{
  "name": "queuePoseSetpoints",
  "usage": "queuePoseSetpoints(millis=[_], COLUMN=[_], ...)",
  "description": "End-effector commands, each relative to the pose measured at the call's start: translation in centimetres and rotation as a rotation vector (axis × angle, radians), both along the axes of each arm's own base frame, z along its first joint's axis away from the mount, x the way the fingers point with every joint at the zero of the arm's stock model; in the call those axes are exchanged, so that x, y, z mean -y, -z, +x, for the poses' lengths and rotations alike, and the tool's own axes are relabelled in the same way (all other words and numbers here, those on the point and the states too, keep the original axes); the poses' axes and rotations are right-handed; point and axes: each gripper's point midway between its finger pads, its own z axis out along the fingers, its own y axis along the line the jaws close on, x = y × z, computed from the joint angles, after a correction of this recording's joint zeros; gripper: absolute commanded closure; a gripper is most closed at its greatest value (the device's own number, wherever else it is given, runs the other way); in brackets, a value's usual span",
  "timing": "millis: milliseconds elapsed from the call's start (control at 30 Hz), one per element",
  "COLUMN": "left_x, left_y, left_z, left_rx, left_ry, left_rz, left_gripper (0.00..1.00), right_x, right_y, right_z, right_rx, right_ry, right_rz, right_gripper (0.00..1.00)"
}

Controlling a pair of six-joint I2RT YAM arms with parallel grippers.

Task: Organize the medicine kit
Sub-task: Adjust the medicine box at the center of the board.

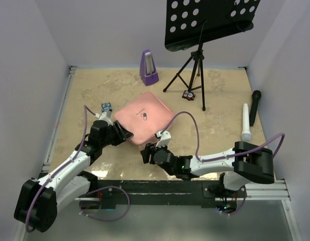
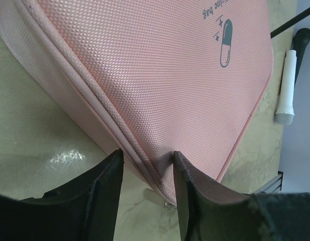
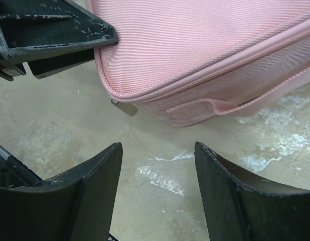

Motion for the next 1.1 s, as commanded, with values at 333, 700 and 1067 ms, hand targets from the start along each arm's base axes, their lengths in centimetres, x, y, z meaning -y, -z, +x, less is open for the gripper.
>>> queuePoseSetpoints(millis=[333,700,1067], left_x=[1.8,0.7,-6.1], left_y=[-2.6,-4.6,-10.2], left_z=[2.1,1.7,4.4], left_rx=[0.104,0.138,0.263], left_ry=[0.069,0.069,-0.196], left_rz=[-0.05,0.02,0.237], left_gripper=[0.49,0.39,0.19], right_x=[-5.0,1.5,7.9], right_y=[-1.9,-4.6,-3.1], right_z=[1.2,0.8,6.3], right_rx=[-0.006,-0.006,-0.098], right_ry=[0.036,0.127,0.373], right_rz=[0.075,0.172,0.202], right_gripper=[0.23,0.2,0.35])
